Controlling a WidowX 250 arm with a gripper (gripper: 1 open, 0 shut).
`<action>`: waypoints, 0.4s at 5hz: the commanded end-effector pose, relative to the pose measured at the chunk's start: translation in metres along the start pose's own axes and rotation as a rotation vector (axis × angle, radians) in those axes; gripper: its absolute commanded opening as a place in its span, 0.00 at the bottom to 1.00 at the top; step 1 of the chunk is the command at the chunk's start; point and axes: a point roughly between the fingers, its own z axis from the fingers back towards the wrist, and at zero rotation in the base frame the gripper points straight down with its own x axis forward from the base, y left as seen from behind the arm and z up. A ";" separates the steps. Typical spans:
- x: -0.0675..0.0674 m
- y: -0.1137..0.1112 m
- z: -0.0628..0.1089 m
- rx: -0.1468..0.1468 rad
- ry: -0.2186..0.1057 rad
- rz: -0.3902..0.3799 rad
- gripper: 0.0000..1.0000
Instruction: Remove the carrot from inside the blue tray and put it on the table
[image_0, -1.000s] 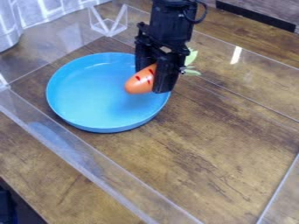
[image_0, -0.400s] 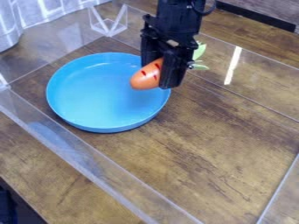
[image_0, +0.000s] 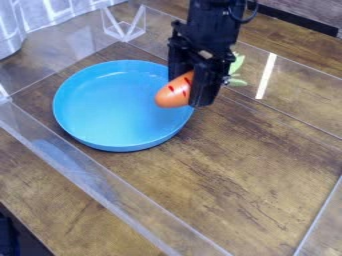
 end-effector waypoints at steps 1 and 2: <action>0.001 -0.013 0.028 0.025 -0.087 -0.032 0.00; 0.003 -0.020 0.028 0.019 -0.091 -0.040 0.00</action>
